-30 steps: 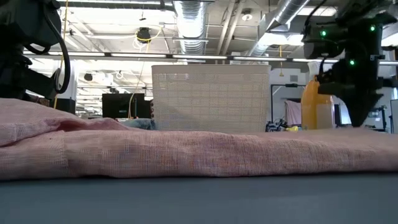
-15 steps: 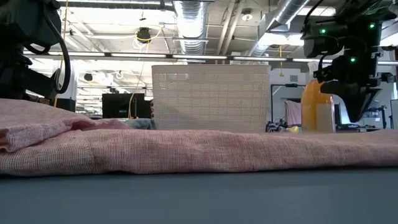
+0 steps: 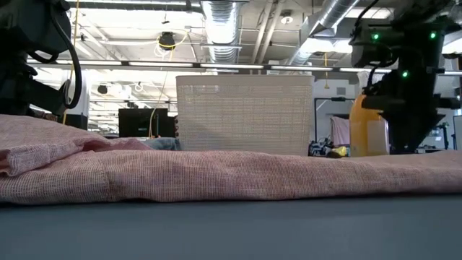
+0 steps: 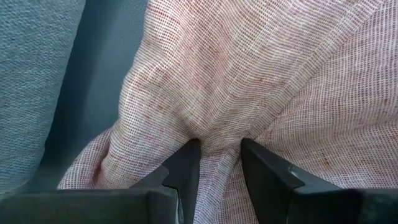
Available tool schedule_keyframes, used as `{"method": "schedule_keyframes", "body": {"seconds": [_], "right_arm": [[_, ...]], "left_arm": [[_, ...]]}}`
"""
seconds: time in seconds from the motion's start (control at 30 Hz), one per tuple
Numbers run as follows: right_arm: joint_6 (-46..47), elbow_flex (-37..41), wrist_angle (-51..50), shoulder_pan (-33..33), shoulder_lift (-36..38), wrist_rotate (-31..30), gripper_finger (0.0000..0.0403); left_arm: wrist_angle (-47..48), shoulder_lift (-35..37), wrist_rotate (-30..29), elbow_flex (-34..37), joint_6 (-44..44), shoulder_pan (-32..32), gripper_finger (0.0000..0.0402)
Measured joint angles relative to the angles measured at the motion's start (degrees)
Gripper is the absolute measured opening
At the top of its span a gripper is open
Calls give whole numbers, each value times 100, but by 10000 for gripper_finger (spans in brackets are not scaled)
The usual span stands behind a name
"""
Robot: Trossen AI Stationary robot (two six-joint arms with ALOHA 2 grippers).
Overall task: Fold Laundry from Bin
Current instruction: Fold the pink shirt
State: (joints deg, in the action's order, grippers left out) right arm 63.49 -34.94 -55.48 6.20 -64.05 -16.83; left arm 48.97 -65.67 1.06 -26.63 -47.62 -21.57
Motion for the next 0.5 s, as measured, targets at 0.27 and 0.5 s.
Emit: {"method": "schedule_keyframes", "body": {"seconds": [0.27, 0.5], "right_arm": [[24, 540, 799, -4, -4, -115, 161], [102, 824, 816, -4, -2, -365, 105]], "left_arm": [[0, 2, 3, 0, 40, 0, 112], [0, 0, 4, 0, 17, 0, 112]]}}
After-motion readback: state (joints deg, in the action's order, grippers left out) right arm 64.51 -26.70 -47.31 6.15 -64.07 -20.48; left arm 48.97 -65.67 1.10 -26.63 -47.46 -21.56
